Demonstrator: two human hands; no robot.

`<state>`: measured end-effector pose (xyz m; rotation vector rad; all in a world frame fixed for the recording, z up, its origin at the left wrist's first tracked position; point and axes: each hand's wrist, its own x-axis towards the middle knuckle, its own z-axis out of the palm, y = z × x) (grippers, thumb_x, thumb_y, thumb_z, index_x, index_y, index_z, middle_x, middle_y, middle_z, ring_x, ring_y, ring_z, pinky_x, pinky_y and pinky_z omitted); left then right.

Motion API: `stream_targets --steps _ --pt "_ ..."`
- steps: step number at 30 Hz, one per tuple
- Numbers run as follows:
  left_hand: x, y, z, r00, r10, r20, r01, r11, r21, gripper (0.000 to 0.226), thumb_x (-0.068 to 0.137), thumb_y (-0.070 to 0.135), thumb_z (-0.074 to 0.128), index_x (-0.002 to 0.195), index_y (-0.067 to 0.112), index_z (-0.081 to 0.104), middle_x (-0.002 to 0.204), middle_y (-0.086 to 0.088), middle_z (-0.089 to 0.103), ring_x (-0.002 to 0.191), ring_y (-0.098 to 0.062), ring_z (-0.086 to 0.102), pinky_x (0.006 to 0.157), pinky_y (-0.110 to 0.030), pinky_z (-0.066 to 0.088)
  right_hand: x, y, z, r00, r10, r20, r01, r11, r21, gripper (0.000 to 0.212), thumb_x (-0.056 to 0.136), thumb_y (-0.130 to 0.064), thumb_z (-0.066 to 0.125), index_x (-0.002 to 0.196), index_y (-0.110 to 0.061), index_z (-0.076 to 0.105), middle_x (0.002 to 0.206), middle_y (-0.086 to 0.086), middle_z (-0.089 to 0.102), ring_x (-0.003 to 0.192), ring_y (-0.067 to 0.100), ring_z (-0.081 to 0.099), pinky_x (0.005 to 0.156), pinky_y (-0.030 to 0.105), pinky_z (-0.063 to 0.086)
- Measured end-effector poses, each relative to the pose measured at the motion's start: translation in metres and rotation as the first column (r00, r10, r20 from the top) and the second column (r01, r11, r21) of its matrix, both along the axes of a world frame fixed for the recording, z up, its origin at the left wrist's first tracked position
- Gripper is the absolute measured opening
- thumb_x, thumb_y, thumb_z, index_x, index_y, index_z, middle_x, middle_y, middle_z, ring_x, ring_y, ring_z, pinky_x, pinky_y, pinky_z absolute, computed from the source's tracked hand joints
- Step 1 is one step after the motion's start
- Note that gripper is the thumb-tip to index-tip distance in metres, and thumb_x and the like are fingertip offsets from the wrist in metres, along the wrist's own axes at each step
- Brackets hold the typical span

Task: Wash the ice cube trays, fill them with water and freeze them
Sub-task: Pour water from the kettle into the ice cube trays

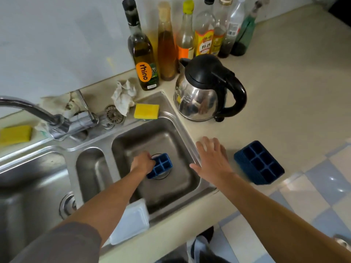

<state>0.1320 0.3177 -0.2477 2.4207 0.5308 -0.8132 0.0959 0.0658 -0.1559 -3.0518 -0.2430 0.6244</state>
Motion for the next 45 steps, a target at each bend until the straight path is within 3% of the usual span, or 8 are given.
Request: stream_targets --steps 4,9,13,20,29,36,39,45 --pt "0.004 0.001 -0.019 0.999 0.013 -0.044 -0.012 1.0 0.011 0.018 0.094 0.015 0.061 0.108 0.005 0.066 0.106 -0.02 0.069 0.095 -0.033 0.065 0.075 -0.039 0.053 -0.003 -0.001 -0.015 0.999 0.02 0.044 -0.018 0.999 -0.04 0.085 0.089 -0.074 0.05 0.149 -0.02 0.024 0.159 0.013 0.024 0.141 0.04 0.028 0.114 0.052 0.035" --pt "0.011 -0.003 -0.033 0.995 -0.052 -0.088 0.055 0.998 0.036 0.028 0.096 0.013 0.057 0.114 -0.006 0.069 0.112 -0.025 0.071 0.105 -0.038 0.068 0.089 -0.044 0.057 -0.009 -0.002 -0.025 0.998 0.039 0.043 -0.035 0.995 -0.098 0.095 0.089 -0.079 0.042 0.155 -0.018 0.011 0.165 0.016 0.015 0.149 0.046 0.017 0.12 0.057 0.026" --pt "0.011 -0.009 -0.038 0.99 -0.116 -0.076 0.122 0.989 0.081 0.031 0.098 0.011 0.051 0.117 -0.006 0.068 0.118 -0.023 0.07 0.111 -0.035 0.067 0.094 -0.04 0.055 -0.009 -0.003 -0.027 0.998 0.037 0.043 -0.033 0.995 -0.095 0.096 0.089 -0.08 0.038 0.157 -0.018 0.011 0.166 0.017 0.013 0.151 0.047 0.015 0.121 0.058 0.023" --pt "0.01 -0.011 -0.044 0.998 -0.04 -0.055 0.043 0.997 0.064 0.028 0.093 0.006 0.053 0.116 0.002 0.069 0.113 -0.02 0.071 0.103 -0.035 0.069 0.081 -0.037 0.055 -0.009 -0.005 -0.033 0.998 0.046 0.039 -0.042 0.995 -0.092 0.097 0.089 -0.081 0.037 0.158 -0.019 0.006 0.168 0.016 0.007 0.153 0.047 0.009 0.123 0.058 0.016" --pt "0.005 -0.014 -0.048 0.998 -0.057 0.002 0.057 0.991 0.119 0.029 0.092 0.004 0.049 0.114 0.0 0.068 0.113 -0.022 0.069 0.105 -0.037 0.067 0.088 -0.041 0.059 -0.01 -0.005 -0.035 0.998 0.056 0.027 -0.053 0.994 -0.094 0.099 0.09 -0.081 0.036 0.16 -0.018 0.004 0.169 0.016 0.002 0.154 0.048 0.004 0.124 0.058 0.011" --pt "0.002 -0.007 -0.051 1.0 0.013 0.023 -0.014 0.998 0.065 0.026 0.091 0.002 0.051 0.11 0.002 0.07 0.11 -0.021 0.068 0.095 -0.037 0.068 0.068 -0.039 0.061 -0.011 -0.006 -0.034 0.997 0.073 0.039 -0.069 0.993 -0.099 0.098 0.09 -0.08 0.037 0.159 -0.017 0.007 0.168 0.018 0.004 0.153 0.048 0.007 0.123 0.059 0.015" --pt "0.001 -0.006 -0.051 0.999 0.037 0.013 -0.038 0.999 0.032 0.024 0.093 0.003 0.054 0.111 0.004 0.069 0.11 -0.019 0.068 0.093 -0.034 0.068 0.055 -0.033 0.053 -0.012 -0.006 -0.034 0.996 0.079 0.04 -0.074 0.991 -0.109 0.1 0.089 -0.081 0.036 0.159 -0.017 0.006 0.168 0.018 0.004 0.153 0.049 0.007 0.123 0.059 0.015" --pt "0.0 0.001 -0.041 0.986 0.162 0.035 -0.161 0.987 -0.023 0.018 0.097 0.015 0.057 0.11 0.005 0.064 0.112 -0.016 0.066 0.086 -0.026 0.059 0.067 -0.034 0.048 -0.011 -0.004 -0.028 0.997 0.081 0.007 -0.08 0.991 -0.104 0.103 0.088 -0.084 0.033 0.16 -0.016 0.004 0.169 0.018 0.002 0.153 0.049 0.006 0.124 0.06 0.015"
